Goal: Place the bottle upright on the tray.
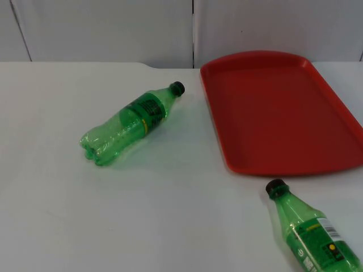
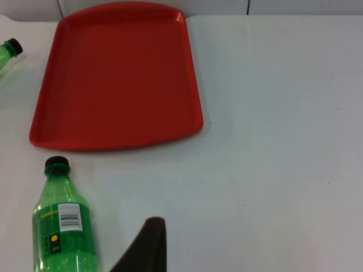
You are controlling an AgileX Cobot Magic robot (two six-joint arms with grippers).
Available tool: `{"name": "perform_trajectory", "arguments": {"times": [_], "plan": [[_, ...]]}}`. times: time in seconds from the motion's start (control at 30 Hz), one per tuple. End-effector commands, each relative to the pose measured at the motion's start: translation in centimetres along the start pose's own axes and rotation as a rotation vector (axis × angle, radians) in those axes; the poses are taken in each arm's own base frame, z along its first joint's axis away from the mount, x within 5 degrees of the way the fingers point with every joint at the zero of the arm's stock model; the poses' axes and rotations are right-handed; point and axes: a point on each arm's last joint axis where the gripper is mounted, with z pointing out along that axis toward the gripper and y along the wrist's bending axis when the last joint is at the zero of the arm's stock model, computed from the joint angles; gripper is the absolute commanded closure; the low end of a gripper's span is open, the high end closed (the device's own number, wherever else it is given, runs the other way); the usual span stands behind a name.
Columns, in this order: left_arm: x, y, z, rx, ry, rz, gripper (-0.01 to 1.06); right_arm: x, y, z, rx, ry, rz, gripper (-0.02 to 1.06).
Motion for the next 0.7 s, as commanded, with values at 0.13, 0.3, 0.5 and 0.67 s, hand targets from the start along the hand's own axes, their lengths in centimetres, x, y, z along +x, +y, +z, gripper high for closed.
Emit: {"name": "perform_trajectory", "arguments": {"times": [0.13, 0.3, 0.5, 0.67], "plan": [[-3.5, -0.3, 0.9, 0.084, -0.033, 0.026, 0.0, 0.0, 0.0, 0.0, 0.002, -0.005, 0.002, 0.0], [-6.5, -0.6, 2.5, 0.162, -0.057, 0.042, 0.0, 0.0, 0.0, 0.0, 0.002, -0.005, 0.002, 0.0], [-9.0, -1.1, 5.5, 0.199, -0.001, 0.068, 0.0, 0.0, 0.0, 0.0, 0.002, -0.005, 0.002, 0.0], [-11.0, -3.6, 9.2, 0.232, 0.061, 0.172, 0.0, 0.0, 0.0, 0.0, 0.002, -0.005, 0.002, 0.0]]}}
